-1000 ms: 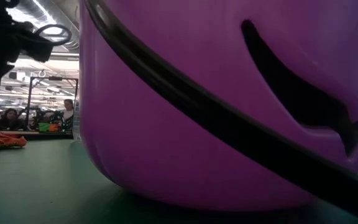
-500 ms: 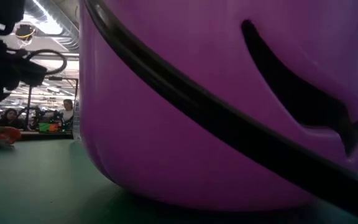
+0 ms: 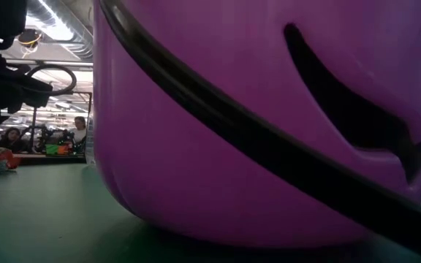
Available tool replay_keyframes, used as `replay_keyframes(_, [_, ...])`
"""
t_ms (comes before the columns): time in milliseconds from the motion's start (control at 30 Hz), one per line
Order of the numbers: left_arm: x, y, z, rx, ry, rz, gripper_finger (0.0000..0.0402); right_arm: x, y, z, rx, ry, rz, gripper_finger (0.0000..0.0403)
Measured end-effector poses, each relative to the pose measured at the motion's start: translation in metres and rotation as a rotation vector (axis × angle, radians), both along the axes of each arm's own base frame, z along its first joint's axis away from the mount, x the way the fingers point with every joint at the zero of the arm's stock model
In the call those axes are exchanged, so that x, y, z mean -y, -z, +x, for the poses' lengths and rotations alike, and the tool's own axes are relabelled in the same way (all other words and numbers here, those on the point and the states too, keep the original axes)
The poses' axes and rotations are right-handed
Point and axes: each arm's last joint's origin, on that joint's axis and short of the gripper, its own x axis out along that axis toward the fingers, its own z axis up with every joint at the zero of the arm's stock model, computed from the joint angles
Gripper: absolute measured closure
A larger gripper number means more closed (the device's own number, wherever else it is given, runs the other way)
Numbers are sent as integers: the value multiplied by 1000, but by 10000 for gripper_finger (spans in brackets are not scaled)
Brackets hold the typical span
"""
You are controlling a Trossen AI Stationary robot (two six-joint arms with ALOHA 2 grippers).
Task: Organize candy in baskets
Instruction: Put the orange candy pack into the orange bucket
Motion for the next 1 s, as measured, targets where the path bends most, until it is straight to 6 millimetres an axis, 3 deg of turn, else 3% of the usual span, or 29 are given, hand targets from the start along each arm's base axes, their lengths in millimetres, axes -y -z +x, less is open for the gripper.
replay_keyframes(200, [1,-1,2,17,5,5,346,1,0,0,10,12,-21,233])
replay_keyframes(367, [8,-17,15,90,55,3,376,1,-3,2,56,32,-61,233])
replay_keyframes(800, [51,-118,66,557,500,149,373,-1,-16,11,299,-21,-265,233])
replay_keyframes(1000, [63,-140,81,762,684,234,372,-8,-10,25,383,-51,-283,233])
